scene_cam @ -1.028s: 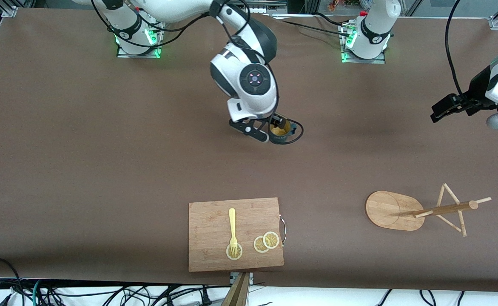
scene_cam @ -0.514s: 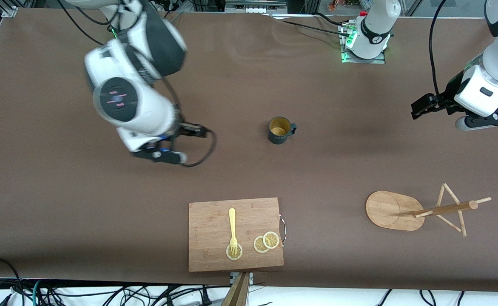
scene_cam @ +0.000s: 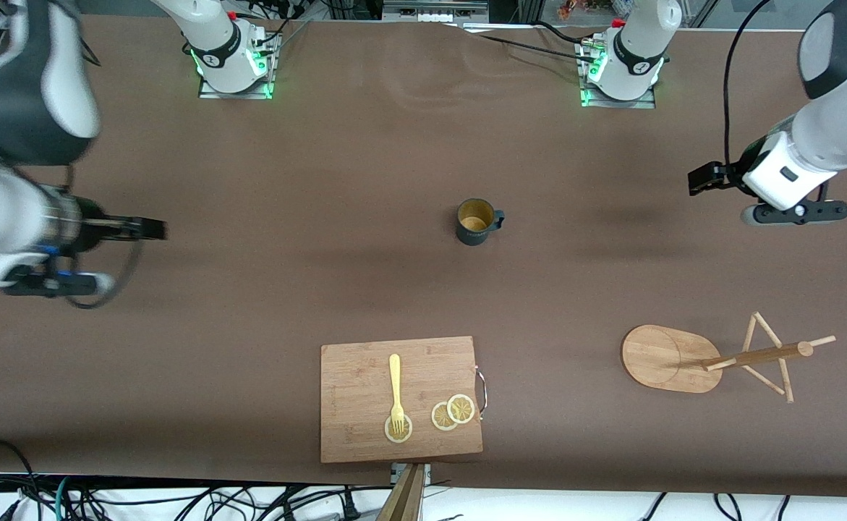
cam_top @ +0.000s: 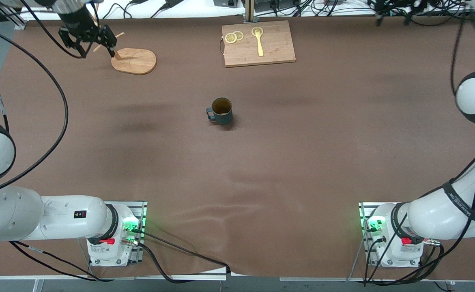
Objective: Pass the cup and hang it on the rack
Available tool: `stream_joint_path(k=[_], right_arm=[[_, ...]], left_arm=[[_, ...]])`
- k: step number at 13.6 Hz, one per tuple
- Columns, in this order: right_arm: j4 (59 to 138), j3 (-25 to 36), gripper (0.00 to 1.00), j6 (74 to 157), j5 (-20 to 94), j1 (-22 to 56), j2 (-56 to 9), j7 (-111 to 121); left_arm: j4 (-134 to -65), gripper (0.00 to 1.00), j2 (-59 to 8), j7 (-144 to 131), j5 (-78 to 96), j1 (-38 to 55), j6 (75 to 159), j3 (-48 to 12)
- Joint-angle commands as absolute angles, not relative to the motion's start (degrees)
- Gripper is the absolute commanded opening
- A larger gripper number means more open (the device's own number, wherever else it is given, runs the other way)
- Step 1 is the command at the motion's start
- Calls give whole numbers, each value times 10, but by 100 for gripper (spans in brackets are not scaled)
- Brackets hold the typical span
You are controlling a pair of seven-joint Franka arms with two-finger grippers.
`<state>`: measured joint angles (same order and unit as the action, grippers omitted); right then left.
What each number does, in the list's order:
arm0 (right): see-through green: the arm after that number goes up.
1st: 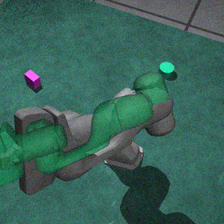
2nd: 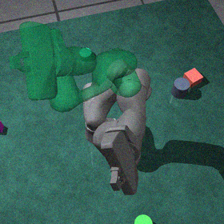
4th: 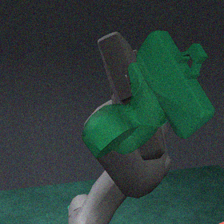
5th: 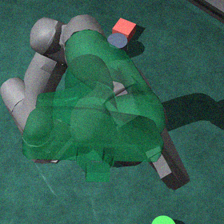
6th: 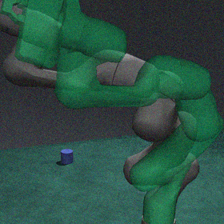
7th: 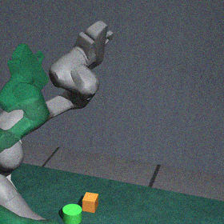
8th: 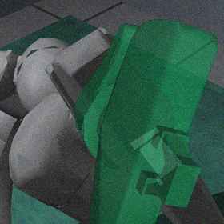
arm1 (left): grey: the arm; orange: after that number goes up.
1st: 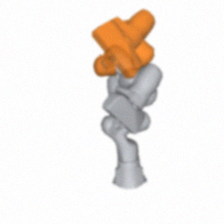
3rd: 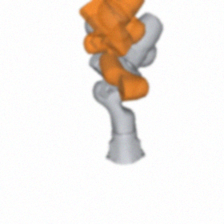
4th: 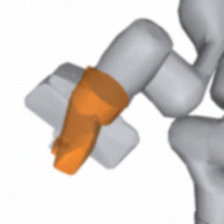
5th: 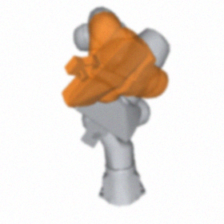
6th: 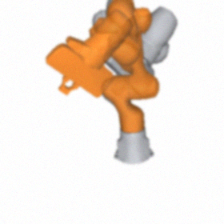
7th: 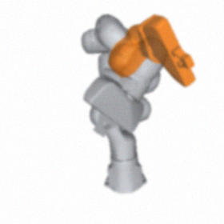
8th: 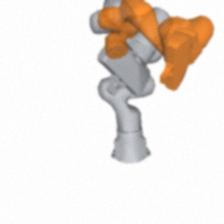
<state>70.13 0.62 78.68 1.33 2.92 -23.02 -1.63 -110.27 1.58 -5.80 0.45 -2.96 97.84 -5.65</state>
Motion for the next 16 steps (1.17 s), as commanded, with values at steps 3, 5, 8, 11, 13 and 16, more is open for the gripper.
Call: stream_joint_path(k=[3,5,8,11,13,16], right_arm=[[810,1,100,788,5,-16,-91,7],[809,1,100,800,7,-15,-72,11],[815,11,100,809,4,-15,-40,10],[838,21,100,821,3,-13,-19,20],[838,18,100,815,4,9,-18,9],[829,21,100,801,6,7,-32,14]], left_arm=[[-1315,100,118,-18,42,-35,1141,-69],[-1349,100,116,21,79,-35,1188,-83],[-1397,100,103,201,172,-43,1262,-85],[-1404,100,84,462,276,-72,1259,-97],[-1417,100,58,639,377,-92,1256,-99],[-1419,100,-9,883,490,-103,1247,-100]])
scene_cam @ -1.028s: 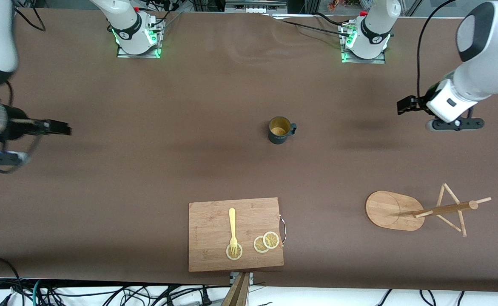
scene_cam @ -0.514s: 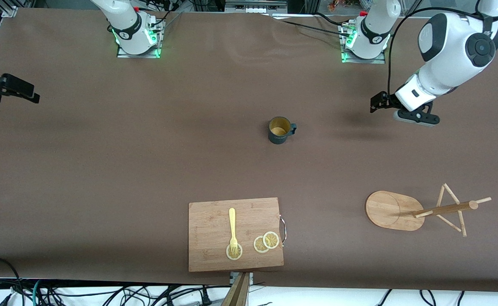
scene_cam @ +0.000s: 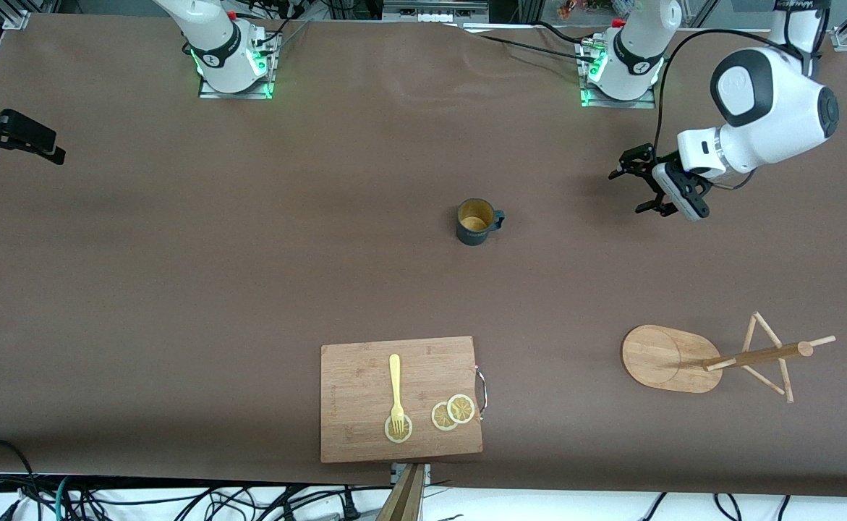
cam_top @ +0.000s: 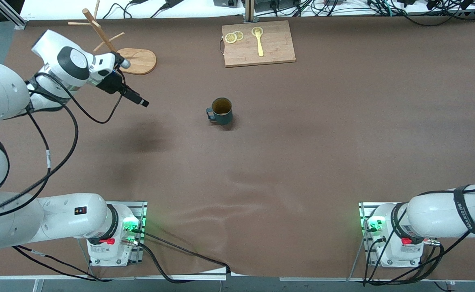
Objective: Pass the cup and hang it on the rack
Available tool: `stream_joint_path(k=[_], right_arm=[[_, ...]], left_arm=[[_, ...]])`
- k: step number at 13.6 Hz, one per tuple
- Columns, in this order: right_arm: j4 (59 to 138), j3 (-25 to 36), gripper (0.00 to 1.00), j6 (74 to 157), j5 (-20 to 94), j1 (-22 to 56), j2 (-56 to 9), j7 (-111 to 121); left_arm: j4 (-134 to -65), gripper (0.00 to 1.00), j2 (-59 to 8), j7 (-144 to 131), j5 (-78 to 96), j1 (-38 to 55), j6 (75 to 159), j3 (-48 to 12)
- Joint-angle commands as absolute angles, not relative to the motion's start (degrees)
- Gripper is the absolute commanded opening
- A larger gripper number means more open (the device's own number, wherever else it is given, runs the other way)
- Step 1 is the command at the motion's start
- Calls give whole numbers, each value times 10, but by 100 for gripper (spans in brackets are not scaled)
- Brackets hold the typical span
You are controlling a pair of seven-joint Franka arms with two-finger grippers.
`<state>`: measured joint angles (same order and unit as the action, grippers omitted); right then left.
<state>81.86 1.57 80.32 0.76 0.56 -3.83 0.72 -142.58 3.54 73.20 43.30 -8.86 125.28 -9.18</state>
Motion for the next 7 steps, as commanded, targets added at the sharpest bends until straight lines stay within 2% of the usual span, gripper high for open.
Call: stream_joint_path(k=[1,4,7], right_arm=[[828,21,100,801,6,9,-32,16],[817,15,100,802,4,11,-40,16],[815,15,100,805,4,11,-44,17]], left_arm=[[-1419,100,-23,949,517,-104,1246,-105],[-1419,100,-67,1098,582,-134,1226,-136],[-1418,100,-149,1292,709,-134,1210,-144]])
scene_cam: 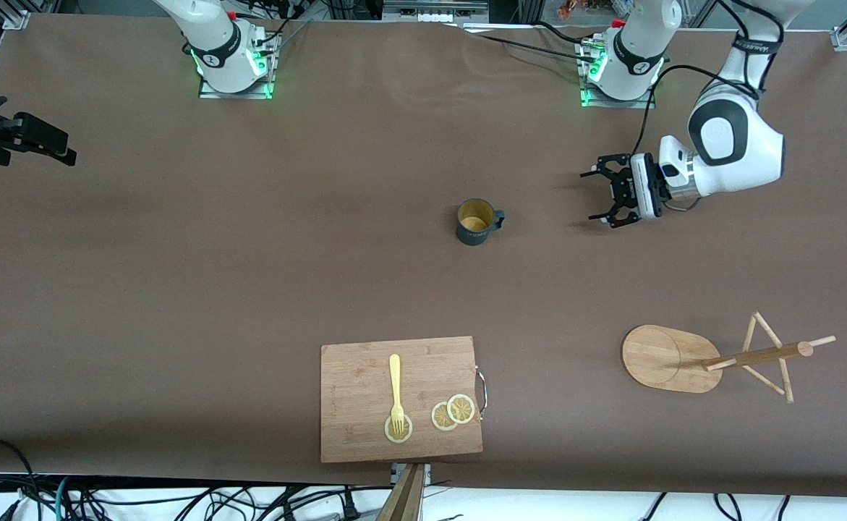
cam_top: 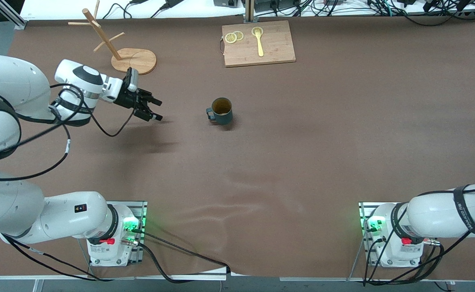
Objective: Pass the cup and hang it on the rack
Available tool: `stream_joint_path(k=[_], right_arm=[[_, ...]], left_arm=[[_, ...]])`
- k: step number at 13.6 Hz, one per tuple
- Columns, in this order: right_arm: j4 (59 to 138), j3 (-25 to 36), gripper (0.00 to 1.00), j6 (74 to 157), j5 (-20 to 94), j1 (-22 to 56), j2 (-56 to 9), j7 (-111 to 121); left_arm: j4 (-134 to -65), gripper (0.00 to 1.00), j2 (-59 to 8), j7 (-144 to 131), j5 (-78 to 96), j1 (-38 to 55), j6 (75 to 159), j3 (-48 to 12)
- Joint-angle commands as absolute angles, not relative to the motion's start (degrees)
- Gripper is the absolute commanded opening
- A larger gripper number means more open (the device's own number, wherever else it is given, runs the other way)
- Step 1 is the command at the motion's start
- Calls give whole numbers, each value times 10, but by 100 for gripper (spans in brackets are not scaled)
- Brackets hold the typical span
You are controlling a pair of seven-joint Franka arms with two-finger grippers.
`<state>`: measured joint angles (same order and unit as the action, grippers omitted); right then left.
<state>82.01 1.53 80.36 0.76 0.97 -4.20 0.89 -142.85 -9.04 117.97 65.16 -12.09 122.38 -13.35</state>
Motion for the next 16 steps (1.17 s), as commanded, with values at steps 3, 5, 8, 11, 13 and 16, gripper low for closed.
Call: stream_joint_path(k=[3,5,8,11,13,16], right_arm=[[815,16,100,806,1,11,-44,16],[815,16,100,804,0,11,-43,15],[815,15,100,802,1,12,-43,14],[815,16,100,804,1,13,-43,14],[815,16,100,804,0,12,-43,14],[815,17,100,803,0,11,-43,14]], left_arm=[[-1412,100,-219,1423,802,-134,1212,-165],[-1403,100,-252,1474,861,-133,1219,-194],[-1385,100,-283,1546,935,-114,1219,-214],[-1368,100,-313,1618,986,-101,1221,-214],[-1346,100,-338,1655,1025,-80,1236,-214],[-1326,100,-360,1689,1070,-63,1236,-214]])
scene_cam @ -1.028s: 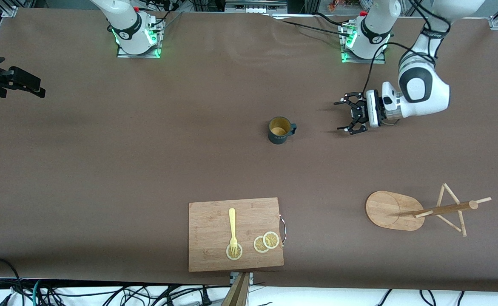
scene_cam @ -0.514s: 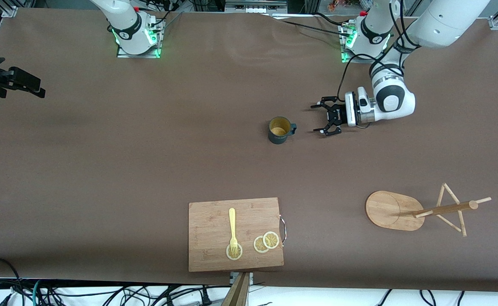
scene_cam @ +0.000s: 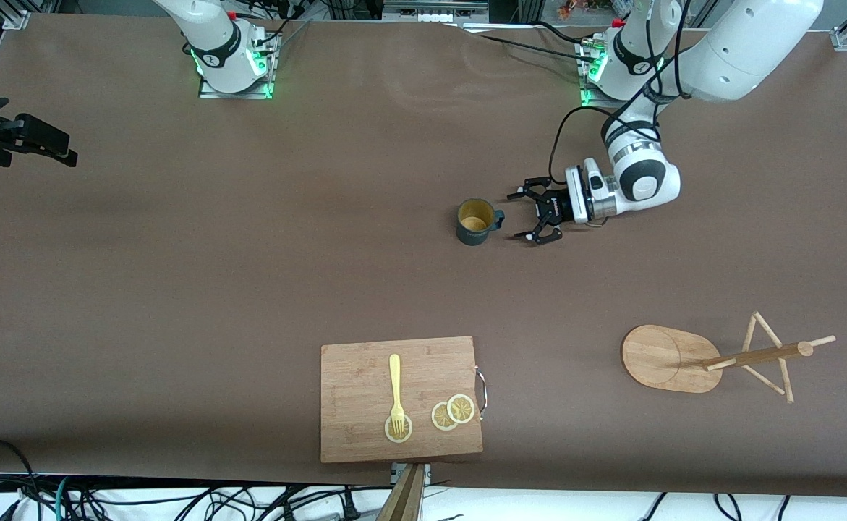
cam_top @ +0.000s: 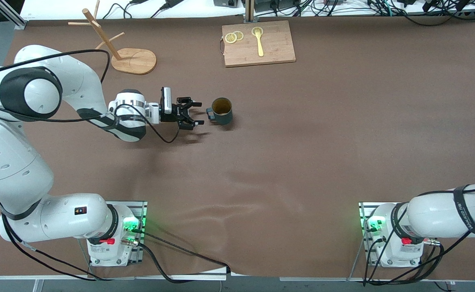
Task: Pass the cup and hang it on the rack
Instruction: 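Lower the left gripper to the mug and grasp its body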
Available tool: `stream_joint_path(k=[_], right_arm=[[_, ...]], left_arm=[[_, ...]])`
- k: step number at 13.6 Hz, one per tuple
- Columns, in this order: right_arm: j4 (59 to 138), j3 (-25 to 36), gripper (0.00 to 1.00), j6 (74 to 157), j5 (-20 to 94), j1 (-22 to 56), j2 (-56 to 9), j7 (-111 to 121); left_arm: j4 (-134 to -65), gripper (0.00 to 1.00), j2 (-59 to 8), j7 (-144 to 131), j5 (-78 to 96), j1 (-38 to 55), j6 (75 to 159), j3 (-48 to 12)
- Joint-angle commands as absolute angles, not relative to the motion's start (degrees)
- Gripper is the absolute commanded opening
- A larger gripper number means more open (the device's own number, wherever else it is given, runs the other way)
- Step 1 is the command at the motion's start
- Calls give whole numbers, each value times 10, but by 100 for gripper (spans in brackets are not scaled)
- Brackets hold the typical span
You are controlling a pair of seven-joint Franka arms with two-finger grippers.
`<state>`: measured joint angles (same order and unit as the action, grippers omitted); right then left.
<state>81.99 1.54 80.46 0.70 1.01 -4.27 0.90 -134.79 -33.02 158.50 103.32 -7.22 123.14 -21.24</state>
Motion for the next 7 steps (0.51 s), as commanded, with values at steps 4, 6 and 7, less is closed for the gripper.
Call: stream_joint_path(k=[4,6,7], right_arm=[[815,18,100,803,-1,11,-43,14],[815,18,100,804,0,11,-43,15],[815,19,100,804,0,11,-43,15]], left_arm=[[-1310,100,-372,1691,1079,-55,1236,-214],[-1310,82,-372,1692,1080,-55,1236,-214],[-1310,76,-372,1693,1080,-55,1236,-214]])
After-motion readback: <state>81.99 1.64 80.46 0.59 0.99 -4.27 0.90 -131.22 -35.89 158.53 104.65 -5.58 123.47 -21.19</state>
